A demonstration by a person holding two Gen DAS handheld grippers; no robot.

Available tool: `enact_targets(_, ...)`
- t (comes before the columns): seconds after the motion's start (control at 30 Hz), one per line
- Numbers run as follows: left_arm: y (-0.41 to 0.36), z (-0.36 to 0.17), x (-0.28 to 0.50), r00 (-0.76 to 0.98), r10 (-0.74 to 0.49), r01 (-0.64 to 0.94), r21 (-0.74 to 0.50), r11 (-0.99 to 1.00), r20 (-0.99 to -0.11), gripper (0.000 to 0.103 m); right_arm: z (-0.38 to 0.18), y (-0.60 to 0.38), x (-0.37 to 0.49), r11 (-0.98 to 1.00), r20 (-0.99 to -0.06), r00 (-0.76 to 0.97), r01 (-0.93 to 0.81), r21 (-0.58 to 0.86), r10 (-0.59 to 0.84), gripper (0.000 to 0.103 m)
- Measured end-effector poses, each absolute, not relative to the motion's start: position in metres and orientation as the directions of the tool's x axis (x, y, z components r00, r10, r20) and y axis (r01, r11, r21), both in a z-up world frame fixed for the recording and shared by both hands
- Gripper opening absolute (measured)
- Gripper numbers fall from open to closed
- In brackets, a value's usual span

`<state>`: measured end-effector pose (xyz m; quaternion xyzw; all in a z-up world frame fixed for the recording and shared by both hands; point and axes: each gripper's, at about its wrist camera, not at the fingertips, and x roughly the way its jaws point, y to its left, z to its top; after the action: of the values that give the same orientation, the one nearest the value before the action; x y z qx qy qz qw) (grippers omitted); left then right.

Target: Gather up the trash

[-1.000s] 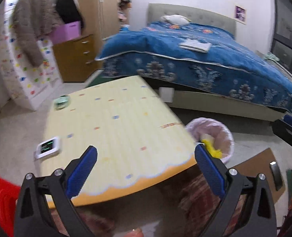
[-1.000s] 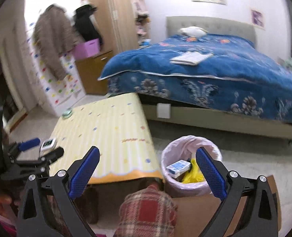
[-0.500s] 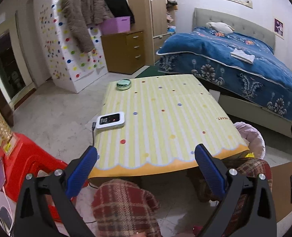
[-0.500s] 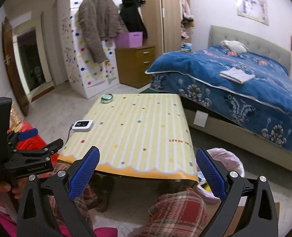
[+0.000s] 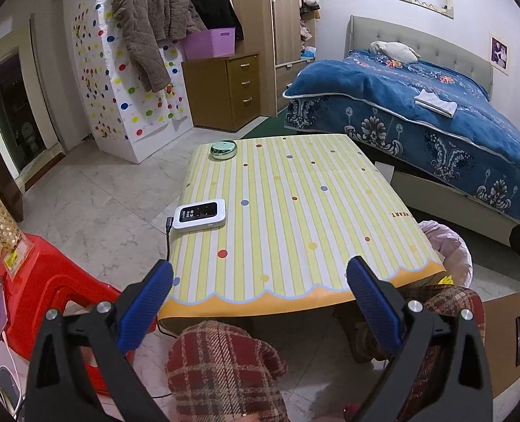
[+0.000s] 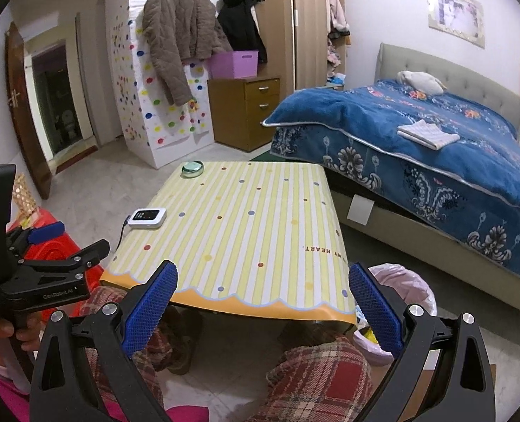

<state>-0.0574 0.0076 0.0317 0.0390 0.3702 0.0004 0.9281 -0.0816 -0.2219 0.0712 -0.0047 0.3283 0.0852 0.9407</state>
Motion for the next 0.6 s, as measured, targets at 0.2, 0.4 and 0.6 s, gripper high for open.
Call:
enact_targets(0.2, 0.0065, 0.0297, -0.0547, 0.722, 0.032, 0.027, 0.074, 0.997, -0.691, 0.096, 0.0709, -0.2221, -0.0811, 0.985, -0.619, 0.770, -0.163, 0.048, 0.157, 0.096)
enact_targets(0.4, 0.0056, 0.0274, -0.0530, 0.717, 0.035, 0.027, 0.077, 0.997, -0.696, 0.096, 0.0693, -0.2209, -0.0806, 0.986, -0.619, 0.770, -0.159, 0.050, 0.156, 0.096)
enact_targets(0.6, 0.0055, 0.0274, -0.0529, 0.716, 0.035, 0.027, 0.077, 0.997, -0.697, 0.096, 0.0676, -0.2229, -0.0802, 0.986, -0.619, 0.770, -0.158, 0.053, 0.156, 0.096)
